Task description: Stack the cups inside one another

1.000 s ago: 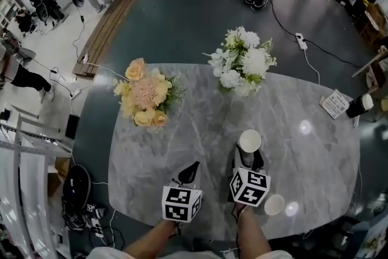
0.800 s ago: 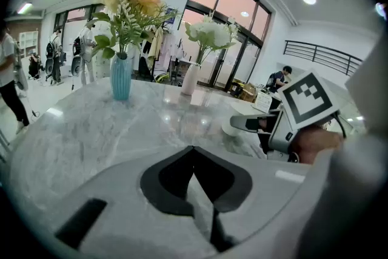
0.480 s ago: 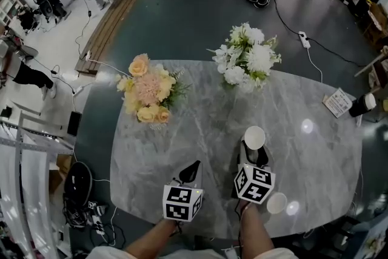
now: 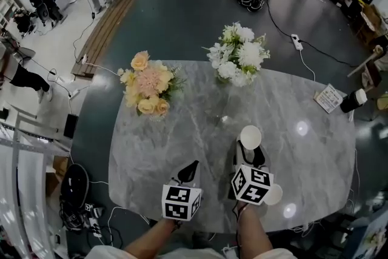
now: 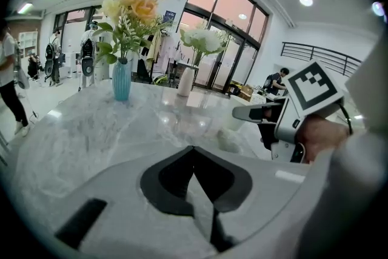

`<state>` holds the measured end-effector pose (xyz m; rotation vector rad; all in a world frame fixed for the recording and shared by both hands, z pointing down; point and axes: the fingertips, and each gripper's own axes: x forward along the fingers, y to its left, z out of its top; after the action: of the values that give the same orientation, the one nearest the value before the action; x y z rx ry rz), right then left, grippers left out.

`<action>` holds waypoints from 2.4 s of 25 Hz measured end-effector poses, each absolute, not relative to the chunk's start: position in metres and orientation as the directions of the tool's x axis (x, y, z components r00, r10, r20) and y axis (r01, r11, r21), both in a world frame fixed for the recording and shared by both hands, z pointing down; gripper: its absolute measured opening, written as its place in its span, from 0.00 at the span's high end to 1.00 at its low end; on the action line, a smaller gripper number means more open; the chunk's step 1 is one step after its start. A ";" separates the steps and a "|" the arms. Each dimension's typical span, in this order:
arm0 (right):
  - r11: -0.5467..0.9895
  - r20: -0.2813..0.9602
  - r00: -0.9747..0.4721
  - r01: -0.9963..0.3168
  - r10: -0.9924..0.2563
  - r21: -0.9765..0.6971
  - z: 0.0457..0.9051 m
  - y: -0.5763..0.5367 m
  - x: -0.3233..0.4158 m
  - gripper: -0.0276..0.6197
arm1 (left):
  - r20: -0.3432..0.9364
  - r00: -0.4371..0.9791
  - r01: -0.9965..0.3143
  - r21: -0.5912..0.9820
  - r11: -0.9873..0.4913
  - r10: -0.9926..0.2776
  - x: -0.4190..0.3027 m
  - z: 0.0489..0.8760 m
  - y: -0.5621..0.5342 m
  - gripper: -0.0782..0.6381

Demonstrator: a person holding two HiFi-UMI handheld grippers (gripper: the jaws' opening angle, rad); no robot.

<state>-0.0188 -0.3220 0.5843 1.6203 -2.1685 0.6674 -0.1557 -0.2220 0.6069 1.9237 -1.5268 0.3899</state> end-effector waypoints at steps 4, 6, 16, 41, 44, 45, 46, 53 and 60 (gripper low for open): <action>0.244 0.525 -0.293 -0.956 -0.799 -0.162 0.568 -0.307 -0.019 0.61 | 0.574 0.282 -0.947 0.296 -0.126 -0.769 -0.152 0.595 -0.210 0.90; 0.251 0.514 -0.298 -0.954 -0.804 -0.161 0.558 -0.298 -0.019 0.61 | 0.565 0.282 -0.946 0.296 -0.128 -0.776 -0.151 0.588 -0.202 0.90; 0.244 0.460 -0.294 -0.955 -0.838 -0.166 0.513 -0.248 0.007 0.61 | 0.515 0.319 -0.935 0.307 -0.175 -0.796 -0.123 0.560 -0.163 0.90; 0.154 0.387 -0.210 -0.973 -0.898 -0.173 0.462 -0.156 0.113 0.61 | 0.445 0.381 -0.924 0.224 -0.311 -0.811 -0.051 0.496 -0.116 0.90; 0.141 0.389 -0.199 -0.975 -0.899 -0.172 0.463 -0.149 0.124 0.61 | 0.444 0.400 -0.916 0.224 -0.333 -0.801 -0.037 0.496 -0.115 0.90; 0.138 0.391 -0.196 -0.975 -0.899 -0.172 0.464 -0.147 0.127 0.61 | 0.445 0.408 -0.912 0.226 -0.341 -0.797 -0.032 0.497 -0.116 0.90; 0.135 0.394 -0.194 -0.976 -0.898 -0.172 0.465 -0.145 0.130 0.61 | 0.446 0.417 -0.909 0.228 -0.350 -0.792 -0.026 0.498 -0.116 0.90; 0.122 0.415 -0.188 -0.976 -0.890 -0.179 0.477 -0.139 0.140 0.61 | 0.456 0.462 -0.887 0.244 -0.393 -0.761 0.003 0.505 -0.118 0.90; 0.122 0.427 -0.190 -0.976 -0.884 -0.182 0.489 -0.142 0.140 0.61 | 0.489 0.460 -0.888 0.253 -0.384 -0.741 0.004 0.522 -0.120 0.90</action>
<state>0.1395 -0.1419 0.4886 1.8463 -2.1822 0.6289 0.0040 -0.1197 0.5216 2.2332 -1.3584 0.4082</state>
